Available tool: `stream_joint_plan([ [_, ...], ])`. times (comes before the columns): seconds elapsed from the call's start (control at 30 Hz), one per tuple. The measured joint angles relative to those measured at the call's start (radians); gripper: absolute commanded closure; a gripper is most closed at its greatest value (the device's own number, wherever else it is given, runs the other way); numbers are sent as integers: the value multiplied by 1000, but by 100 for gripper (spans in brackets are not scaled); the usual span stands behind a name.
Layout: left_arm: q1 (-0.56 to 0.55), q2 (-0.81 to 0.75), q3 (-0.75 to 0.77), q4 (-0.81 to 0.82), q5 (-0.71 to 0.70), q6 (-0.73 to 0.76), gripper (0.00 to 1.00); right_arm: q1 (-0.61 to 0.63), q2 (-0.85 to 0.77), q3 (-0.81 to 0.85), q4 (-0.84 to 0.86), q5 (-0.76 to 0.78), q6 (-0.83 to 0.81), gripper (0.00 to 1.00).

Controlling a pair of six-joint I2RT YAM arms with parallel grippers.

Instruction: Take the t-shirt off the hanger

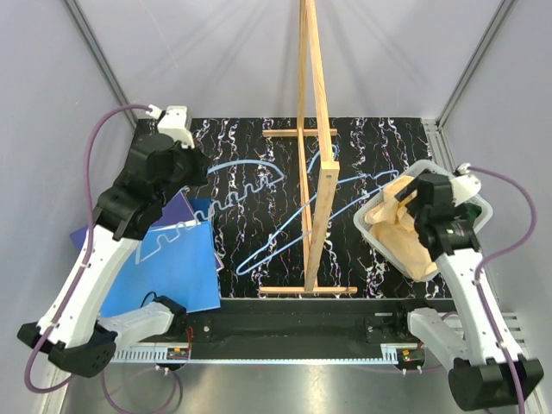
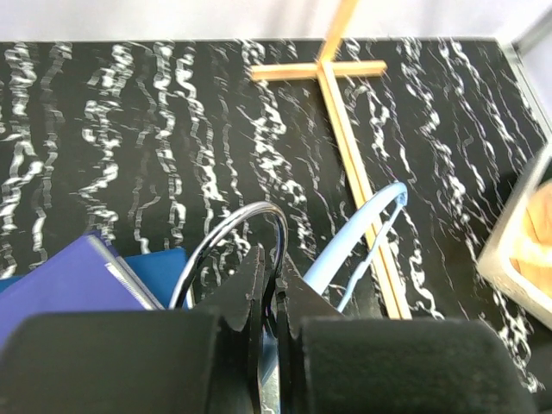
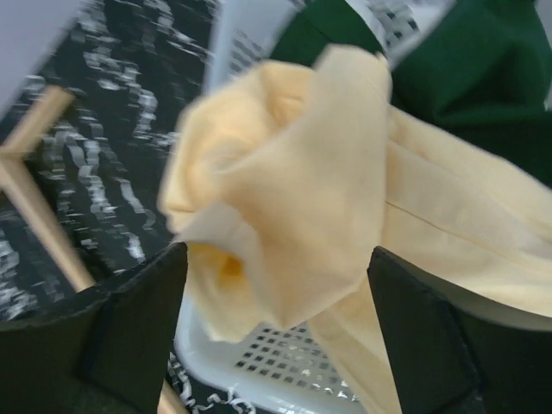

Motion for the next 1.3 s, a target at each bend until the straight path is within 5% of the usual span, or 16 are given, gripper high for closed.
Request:
stream_joint_plan([
  [0.3, 4, 103, 6, 27, 158, -29, 100, -1, -205, 93, 187, -312, -193, 0],
  [0.77, 6, 188, 3, 97, 330, -112, 100, -2, -103, -267, 596, -822, -92, 3],
  [1.07, 7, 284, 2, 161, 434, -148, 100, -2, 206, -407, 1195, -1254, 64, 1],
  [1.3, 7, 320, 2, 168, 496, -166, 100, -2, 317, -406, 1463, -1447, 122, 17],
])
